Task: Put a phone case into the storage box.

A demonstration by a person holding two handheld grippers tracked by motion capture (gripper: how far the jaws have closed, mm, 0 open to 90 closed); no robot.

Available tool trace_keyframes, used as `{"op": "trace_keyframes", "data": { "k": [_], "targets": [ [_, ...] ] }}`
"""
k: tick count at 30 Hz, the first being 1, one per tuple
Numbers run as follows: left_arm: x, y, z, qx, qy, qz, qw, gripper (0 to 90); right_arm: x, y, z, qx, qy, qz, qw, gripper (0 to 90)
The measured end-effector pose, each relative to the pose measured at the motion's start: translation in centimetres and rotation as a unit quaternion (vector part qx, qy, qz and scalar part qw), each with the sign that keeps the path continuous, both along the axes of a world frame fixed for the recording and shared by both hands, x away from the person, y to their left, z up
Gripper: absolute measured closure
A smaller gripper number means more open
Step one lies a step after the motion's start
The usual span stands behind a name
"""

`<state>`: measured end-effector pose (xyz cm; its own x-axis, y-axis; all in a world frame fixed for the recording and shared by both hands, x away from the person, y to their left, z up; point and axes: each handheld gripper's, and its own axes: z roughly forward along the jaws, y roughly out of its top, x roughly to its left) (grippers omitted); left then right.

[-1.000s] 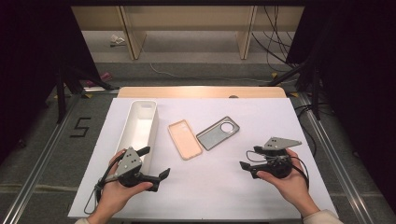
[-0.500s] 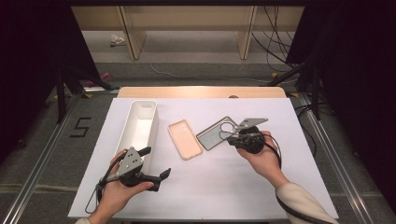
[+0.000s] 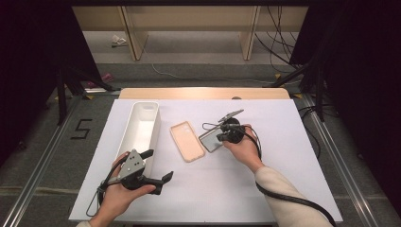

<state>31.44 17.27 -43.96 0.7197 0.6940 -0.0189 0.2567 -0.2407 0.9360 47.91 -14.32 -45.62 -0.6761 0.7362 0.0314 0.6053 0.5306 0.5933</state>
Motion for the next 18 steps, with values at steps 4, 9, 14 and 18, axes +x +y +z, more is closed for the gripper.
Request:
{"op": "trace_keyframes", "data": {
  "k": [4, 9, 14, 18],
  "targets": [
    [0.0, 0.0, 0.0, 0.0, 0.0, -0.001, 1.0, 0.7, 0.2, 0.5, -0.6, -0.014, 0.008, 0.005, 0.9999, 90.0],
    [-0.1, 0.0, 0.0, 0.0, 0.0, -0.002, 1.0, 0.8, 0.5, 1.0, -1.1, -0.027, 0.02, 0.005, 0.9994, 90.0],
    [-0.1, -0.1, 0.0, 0.0, 0.0, -0.004, 1.0, 0.9, 0.7, 1.0, -1.4, -0.033, 0.024, 0.003, 0.9992, 90.0],
    [-0.1, -0.1, 0.0, -0.001, 0.0, -0.004, 1.0, 1.0, 0.6, 0.8, -1.4, -0.039, 0.026, 0.006, 0.9989, 90.0]
  ]
}}
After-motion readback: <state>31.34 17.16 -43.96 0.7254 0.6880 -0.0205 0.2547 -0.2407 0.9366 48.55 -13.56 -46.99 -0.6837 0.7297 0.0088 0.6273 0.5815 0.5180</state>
